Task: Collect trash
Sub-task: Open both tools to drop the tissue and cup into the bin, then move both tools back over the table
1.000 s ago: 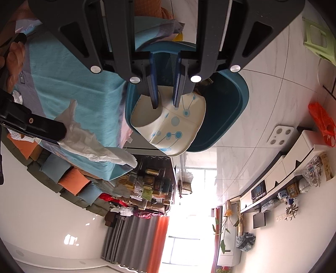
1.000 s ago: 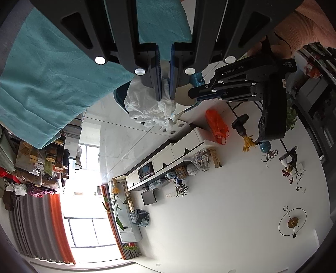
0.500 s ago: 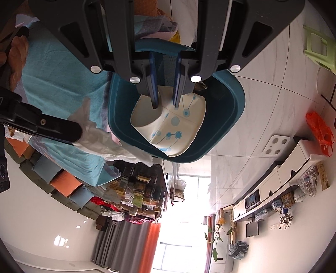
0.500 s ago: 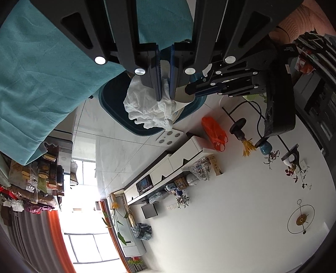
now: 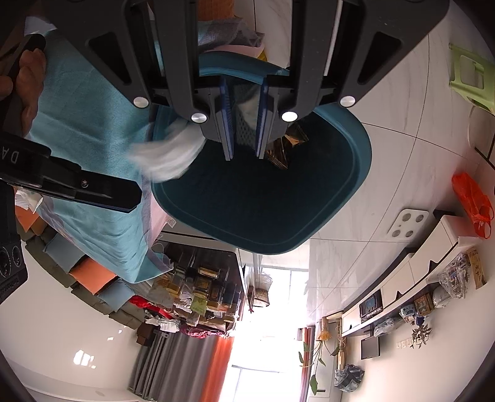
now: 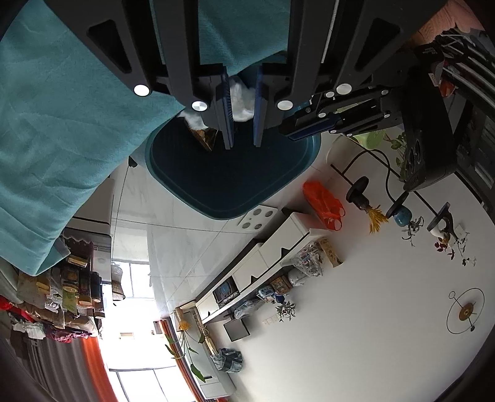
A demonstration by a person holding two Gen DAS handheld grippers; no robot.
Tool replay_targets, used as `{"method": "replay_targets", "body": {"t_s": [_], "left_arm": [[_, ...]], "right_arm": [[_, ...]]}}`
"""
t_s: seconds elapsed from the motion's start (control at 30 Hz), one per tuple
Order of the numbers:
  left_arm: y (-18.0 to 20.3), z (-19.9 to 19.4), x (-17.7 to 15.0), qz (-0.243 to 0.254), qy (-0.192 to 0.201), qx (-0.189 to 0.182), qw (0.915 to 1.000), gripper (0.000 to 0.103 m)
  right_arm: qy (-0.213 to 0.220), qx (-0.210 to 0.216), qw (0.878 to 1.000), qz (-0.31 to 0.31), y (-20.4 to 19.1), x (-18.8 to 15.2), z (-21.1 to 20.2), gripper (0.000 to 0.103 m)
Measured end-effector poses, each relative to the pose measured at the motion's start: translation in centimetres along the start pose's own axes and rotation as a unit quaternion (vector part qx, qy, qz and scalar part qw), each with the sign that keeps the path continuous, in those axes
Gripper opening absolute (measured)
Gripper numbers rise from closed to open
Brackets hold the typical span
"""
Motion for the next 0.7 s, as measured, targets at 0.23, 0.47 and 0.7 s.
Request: {"method": "replay_targets", "body": {"t_s": [0.23,0.47,0.7], "left_arm": [[0.5,-1.3,0.2,-0.004,0.021,-0.009,0.9997,0.035],[2.8,-4.4,0.7,0.013,0.065,-0.037,0.9972,0.058],[8.4,-7.9,0.9,0.058,0.102,-0.09,0.9889,0.064]], "right_arm": [[0.012,-0.002,1.0,0.003,0.2,-0.2,-1.2,0.017],[0.044,-0.011,0.999,-0.008,0.1,-0.9,-5.4,0.022],[0.091,-0.053,0.994,-0.028,0.6,-2.7,-12.4,0.029]]}}
Point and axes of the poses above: each gripper's, at about its wrist camera, not at the fingertips, and z roughly the way its jaws point, y to its right, x to its top, the point moved 8 cm from there along z, roughly the way its jaws point, and after that the axes turned 12 degrees about x, right-handed, at the moved point
